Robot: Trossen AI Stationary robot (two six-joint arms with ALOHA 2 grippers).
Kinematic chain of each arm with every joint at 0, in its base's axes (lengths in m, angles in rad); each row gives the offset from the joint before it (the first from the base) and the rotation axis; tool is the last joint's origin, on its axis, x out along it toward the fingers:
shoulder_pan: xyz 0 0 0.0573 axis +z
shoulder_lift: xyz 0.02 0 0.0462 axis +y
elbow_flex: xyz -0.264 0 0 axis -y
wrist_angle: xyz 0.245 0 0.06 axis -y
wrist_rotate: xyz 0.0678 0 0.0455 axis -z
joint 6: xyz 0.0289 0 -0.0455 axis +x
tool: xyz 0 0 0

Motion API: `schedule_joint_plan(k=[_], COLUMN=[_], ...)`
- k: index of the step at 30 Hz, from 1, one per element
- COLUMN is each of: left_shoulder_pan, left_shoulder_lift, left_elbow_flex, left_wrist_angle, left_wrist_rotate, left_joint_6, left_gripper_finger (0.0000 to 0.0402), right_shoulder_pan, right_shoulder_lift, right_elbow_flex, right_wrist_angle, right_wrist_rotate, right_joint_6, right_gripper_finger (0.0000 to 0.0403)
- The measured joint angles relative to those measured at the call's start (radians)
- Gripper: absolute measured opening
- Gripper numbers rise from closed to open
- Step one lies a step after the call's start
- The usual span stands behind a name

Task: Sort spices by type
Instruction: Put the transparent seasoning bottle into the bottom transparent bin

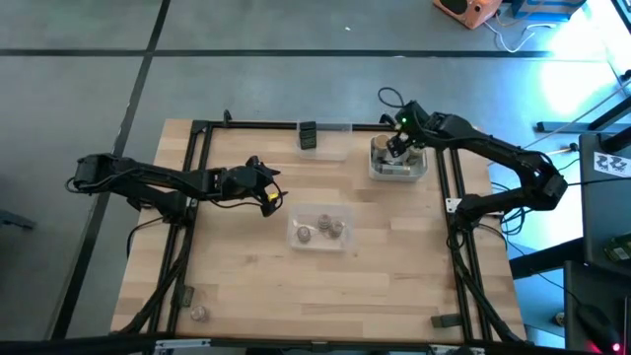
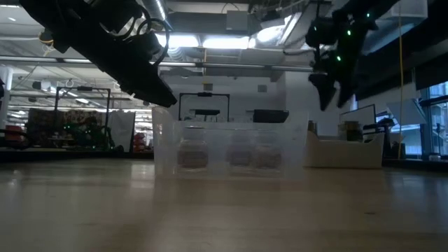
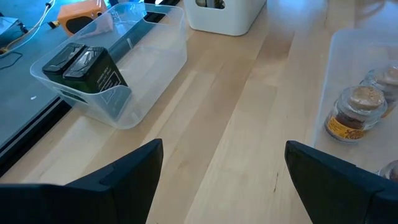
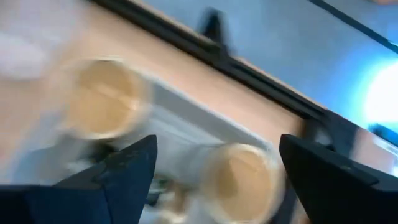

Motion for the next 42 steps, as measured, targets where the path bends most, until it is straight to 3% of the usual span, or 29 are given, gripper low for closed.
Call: schedule_joint_plan(k=[6,12,16,21,32,38,42], left_shoulder_pan=[-0.006,-0.019,-0.079,-0.197,-0.559,-0.756,-0.839], left_shoulder_lift=[0.0,0.0,0.0,0.0,0.017,0.121,0.217], left_elbow_flex=[0.0,0.001,0.037,0.107,0.306,0.456,0.576], left_wrist_angle=[0.039,0.157,0.154,0.075,-0.24,-0.38,-0.508], left_wrist_rotate=[0.012,0.131,0.155,0.137,-0.029,-0.133,-0.149], left_joint_6=[0.007,0.009,0.025,0.038,-0.121,-0.18,-0.274], left_gripper_finger=[0.032,0.032,0.032,0.032,0.032,0.032,0.032], right_shoulder_pan=[0.212,0.456,0.599,0.774,1.072,1.165,1.229], right_shoulder_lift=[-0.011,-0.011,-0.01,0.004,0.054,0.181,0.265], right_elbow_flex=[0.006,0.006,0.006,0.005,0.005,0.005,0.005], right_wrist_angle=[0.146,0.273,0.318,0.335,0.472,0.6,0.727], right_wrist_rotate=[-0.052,-0.051,-0.051,-0.028,0.162,0.207,0.208], right_joint_6=[-0.033,-0.045,-0.045,-0.025,0.121,0.198,0.249], right_gripper_finger=[0.0335,0.0335,0.0335,0.0335,0.0335,0.0335,0.0335])
